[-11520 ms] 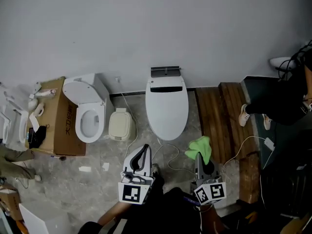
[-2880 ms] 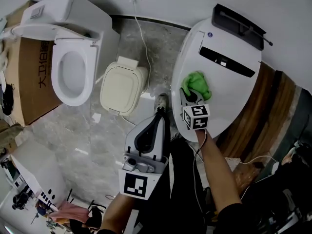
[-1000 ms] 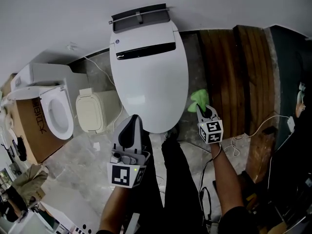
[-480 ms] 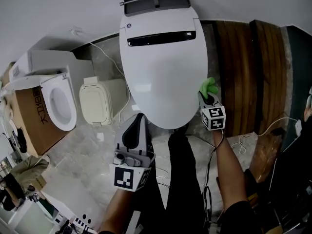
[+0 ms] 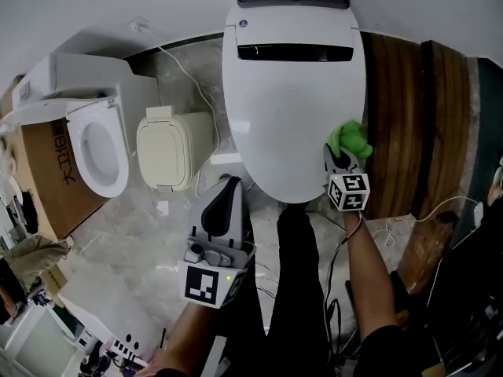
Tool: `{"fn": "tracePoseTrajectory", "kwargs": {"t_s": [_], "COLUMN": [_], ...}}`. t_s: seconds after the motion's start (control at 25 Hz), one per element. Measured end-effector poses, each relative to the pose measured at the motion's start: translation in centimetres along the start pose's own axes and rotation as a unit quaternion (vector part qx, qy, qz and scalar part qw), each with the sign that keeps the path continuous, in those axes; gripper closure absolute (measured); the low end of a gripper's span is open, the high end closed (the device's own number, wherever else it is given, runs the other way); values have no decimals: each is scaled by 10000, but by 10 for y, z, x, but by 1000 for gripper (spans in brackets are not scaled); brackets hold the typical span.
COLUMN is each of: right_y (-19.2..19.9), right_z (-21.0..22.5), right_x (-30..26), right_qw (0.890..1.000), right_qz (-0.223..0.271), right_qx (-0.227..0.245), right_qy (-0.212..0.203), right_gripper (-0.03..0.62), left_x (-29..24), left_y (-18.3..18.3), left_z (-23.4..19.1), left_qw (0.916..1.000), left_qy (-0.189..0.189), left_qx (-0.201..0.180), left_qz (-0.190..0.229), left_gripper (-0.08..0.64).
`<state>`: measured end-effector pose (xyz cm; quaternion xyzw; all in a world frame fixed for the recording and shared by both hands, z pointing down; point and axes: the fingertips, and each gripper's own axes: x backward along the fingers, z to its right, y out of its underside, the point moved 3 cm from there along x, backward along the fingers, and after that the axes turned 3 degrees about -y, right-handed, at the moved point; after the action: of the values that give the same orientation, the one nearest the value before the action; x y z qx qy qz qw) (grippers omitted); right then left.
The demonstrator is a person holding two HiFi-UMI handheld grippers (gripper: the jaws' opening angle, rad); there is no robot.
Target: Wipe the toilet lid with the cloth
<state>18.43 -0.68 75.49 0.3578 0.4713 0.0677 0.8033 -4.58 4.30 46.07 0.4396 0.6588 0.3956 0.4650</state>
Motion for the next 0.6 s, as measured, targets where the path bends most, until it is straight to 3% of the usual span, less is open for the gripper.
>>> {"fn": "tracePoseTrajectory", "kwargs": {"t_s": [0.28,0.6], "right_y": [3,4], "right_z": [-86,-160], "right_x": [-33,-65], "right_qw": [9984,9972], "right_qz": [-33,-68], "right_qx": [292,343], "right_qy": [-483,-655], "right_gripper": [555,555], "left_x": [15,53], "left_y": [-4,-4], "left_z": [-26,-72], "left_qw": [10000,9998], "left_qy": [38,2], "left_qx": [72,199], "left_qz": [30,34], "left_gripper": [552,552]}}
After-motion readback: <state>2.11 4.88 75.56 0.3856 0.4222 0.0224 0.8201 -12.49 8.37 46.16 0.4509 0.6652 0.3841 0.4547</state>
